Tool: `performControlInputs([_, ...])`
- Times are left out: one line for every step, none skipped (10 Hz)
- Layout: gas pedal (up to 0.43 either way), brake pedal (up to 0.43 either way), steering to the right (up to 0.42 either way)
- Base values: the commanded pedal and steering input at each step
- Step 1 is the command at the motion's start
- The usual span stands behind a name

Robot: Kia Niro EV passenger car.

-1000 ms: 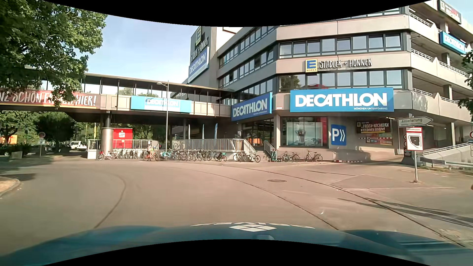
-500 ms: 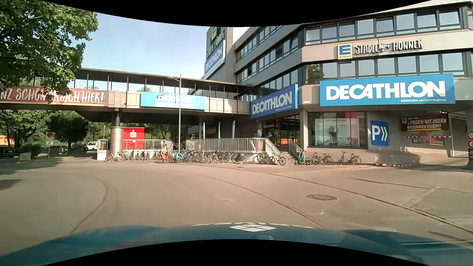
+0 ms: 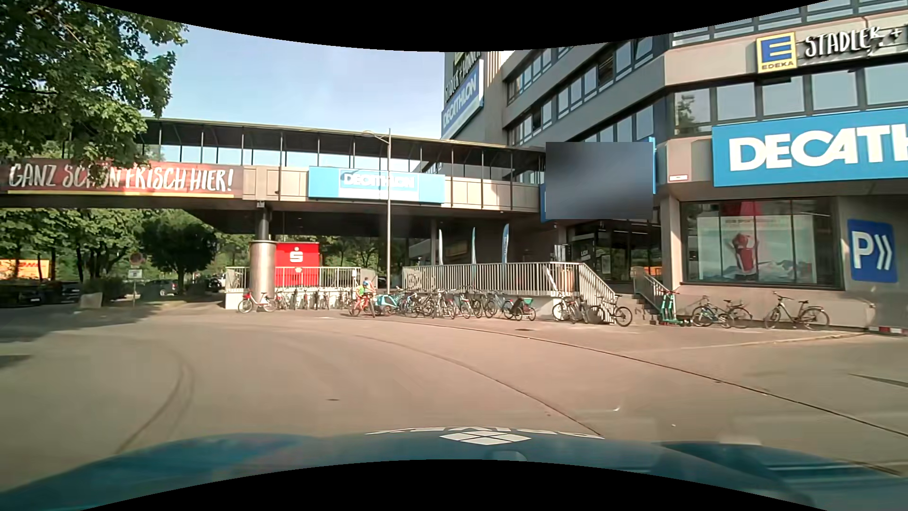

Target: Follow the waypoints while adhering to traffic rules and regulations

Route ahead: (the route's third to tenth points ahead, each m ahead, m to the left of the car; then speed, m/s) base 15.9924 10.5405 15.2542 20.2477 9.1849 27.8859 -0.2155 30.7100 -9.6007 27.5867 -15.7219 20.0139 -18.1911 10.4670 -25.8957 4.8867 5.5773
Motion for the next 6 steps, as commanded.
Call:
performControlInputs([0.130, 0.000, -0.230])
performControlInputs([0.130, 0.000, -0.237])
performControlInputs([0.130, 0.000, -0.246])
performControlInputs([0.130, 0.000, -0.253])
performControlInputs([0.130, 0.000, -0.257])
performControlInputs([0.130, 0.000, -0.264])
